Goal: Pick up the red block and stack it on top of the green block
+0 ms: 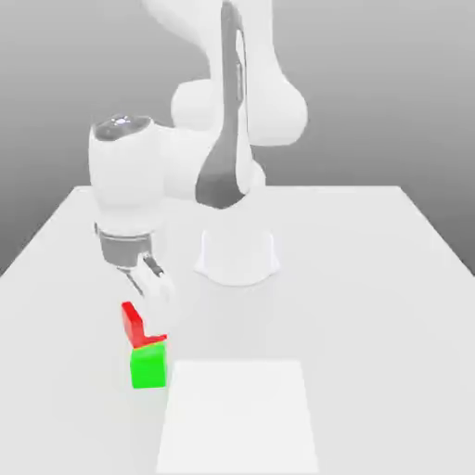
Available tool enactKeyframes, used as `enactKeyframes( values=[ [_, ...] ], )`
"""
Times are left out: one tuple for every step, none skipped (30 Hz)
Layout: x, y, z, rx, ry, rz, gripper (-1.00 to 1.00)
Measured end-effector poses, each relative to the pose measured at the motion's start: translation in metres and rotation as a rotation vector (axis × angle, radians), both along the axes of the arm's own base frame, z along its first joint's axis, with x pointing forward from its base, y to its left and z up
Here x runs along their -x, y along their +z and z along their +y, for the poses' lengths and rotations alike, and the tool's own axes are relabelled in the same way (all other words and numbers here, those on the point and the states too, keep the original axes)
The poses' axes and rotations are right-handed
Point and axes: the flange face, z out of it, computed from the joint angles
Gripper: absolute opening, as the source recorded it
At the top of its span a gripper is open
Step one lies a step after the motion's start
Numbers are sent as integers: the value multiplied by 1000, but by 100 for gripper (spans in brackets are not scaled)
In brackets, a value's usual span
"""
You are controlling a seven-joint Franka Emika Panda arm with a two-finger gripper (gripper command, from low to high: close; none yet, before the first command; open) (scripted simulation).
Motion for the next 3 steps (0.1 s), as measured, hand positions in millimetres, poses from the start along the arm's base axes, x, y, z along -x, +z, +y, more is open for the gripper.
enactKeyframes(
  values=[
    [0,0,0,0,1,0,100],
    [0,0,0,0,1,0,100],
    [0,0,0,0,1,0,100]
  ],
)
